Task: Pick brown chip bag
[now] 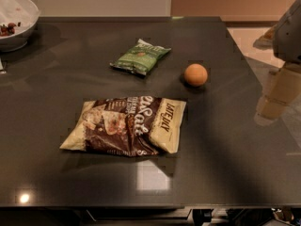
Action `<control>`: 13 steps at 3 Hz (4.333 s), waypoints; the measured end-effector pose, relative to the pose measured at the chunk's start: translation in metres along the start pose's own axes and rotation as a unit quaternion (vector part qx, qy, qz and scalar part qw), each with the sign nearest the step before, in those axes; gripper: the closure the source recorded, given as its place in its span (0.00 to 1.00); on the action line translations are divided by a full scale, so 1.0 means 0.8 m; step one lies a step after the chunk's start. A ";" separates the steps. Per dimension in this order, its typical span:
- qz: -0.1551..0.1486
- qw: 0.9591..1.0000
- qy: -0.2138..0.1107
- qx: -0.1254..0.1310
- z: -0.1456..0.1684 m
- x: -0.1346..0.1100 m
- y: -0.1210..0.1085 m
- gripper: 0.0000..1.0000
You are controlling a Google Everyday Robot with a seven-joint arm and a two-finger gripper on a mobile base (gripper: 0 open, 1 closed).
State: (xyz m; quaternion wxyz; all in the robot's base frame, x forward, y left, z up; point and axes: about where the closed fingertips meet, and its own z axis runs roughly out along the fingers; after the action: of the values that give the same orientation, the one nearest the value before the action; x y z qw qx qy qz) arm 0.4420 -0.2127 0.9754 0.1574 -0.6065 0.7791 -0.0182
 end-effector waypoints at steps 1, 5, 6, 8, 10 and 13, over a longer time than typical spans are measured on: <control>-0.015 0.999 -0.040 -0.022 0.016 -0.030 -0.003 0.00; -0.128 0.973 -0.166 -0.094 0.119 -0.246 0.068 0.00; -0.156 0.970 -0.150 -0.114 0.155 -0.273 0.095 0.00; -0.170 0.969 -0.116 -0.135 0.214 -0.294 0.109 0.00; -0.172 0.970 -0.101 -0.141 0.218 -0.294 0.099 0.39; -0.195 0.966 -0.130 -0.108 0.130 -0.274 0.071 1.00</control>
Offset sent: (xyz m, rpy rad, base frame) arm 0.0302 0.1208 -0.0217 0.3255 0.0225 0.2086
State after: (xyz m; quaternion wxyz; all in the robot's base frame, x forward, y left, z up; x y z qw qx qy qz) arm 0.4633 0.0275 0.9130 0.1838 -0.7572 0.6162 0.1147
